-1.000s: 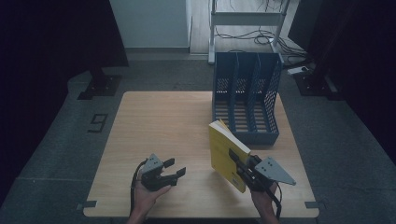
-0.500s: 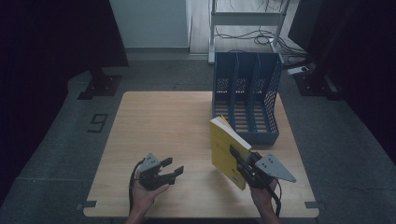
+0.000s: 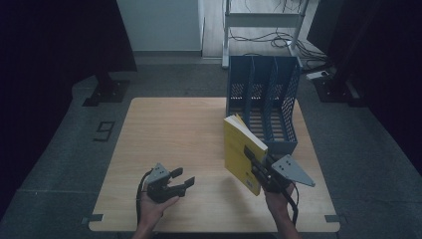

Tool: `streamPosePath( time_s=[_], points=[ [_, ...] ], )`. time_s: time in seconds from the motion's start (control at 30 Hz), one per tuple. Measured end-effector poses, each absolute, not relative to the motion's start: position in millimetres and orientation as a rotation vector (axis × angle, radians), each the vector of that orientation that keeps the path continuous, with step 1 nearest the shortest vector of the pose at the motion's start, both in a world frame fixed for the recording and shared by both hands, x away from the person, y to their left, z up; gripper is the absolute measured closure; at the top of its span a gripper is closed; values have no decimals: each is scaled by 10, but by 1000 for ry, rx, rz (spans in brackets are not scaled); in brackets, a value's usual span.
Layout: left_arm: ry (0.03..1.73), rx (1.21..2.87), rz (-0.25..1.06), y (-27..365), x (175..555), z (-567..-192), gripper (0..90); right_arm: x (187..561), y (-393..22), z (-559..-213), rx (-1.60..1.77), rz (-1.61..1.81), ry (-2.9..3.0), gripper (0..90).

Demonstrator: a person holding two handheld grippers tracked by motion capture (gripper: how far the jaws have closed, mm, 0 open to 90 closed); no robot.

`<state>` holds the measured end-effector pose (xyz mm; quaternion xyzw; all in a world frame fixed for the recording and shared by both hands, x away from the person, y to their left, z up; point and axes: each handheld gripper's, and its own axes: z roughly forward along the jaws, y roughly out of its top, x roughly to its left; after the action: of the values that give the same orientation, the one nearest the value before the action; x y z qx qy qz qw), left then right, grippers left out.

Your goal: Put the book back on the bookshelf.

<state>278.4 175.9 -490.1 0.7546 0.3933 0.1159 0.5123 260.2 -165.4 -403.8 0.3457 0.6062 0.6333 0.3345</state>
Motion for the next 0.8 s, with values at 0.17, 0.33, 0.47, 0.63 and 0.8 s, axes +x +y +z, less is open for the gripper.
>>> streamPosePath(
  time_s=[0.17,0.33,0.47,0.63,0.8],
  points=[
    [940,1821,270,1749,2778,-4900,358,2661,-1642,-4010,919,1641,1576,744],
    [938,1821,263,1762,2781,-4893,357,2698,-1656,-3970,941,1661,1559,744],
    [939,1812,255,1811,2789,-4880,355,2699,-1663,-3932,935,1659,1548,744],
    [947,1800,254,1839,2792,-4871,355,2718,-1669,-3895,935,1655,1543,744],
    [941,1814,258,1820,2791,-4875,354,2743,-1668,-3863,942,1662,1536,744]
  ],
)
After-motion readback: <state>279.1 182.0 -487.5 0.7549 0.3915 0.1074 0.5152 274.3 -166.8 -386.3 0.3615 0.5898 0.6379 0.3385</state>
